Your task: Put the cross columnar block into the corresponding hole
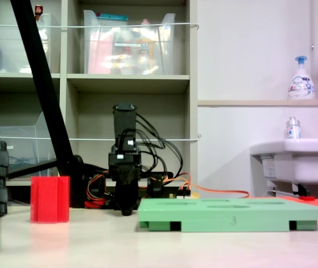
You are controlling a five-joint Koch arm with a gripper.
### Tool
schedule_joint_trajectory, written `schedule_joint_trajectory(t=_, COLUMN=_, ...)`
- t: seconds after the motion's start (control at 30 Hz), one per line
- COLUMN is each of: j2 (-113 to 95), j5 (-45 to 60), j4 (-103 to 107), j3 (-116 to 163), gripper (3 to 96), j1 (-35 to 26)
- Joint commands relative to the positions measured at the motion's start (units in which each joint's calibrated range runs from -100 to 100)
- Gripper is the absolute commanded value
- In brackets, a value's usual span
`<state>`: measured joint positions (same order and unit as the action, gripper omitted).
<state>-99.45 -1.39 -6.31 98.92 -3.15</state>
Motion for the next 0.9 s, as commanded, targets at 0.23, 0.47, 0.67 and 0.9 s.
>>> schedule_joint_trajectory(t=0.23, j2=-0.5, j5=0.2, j4=5.5, j3=1.1, gripper=49.1, j1=0.0)
schedule_joint_trajectory(t=0.47, j2=-0.5, j5=0.2, j4=5.5, j3=1.1, gripper=49.1, j1=0.0)
schedule_joint_trajectory(t=0.67, j2=-0.5, j5=0.0, j4=5.5, j3=1.1, gripper=47.9, j1=0.1)
schedule_joint_trajectory(t=0.9, j2=-0.5, j5=-29.0, j4=4.1, j3=1.1, gripper=51.4, j1=2.4)
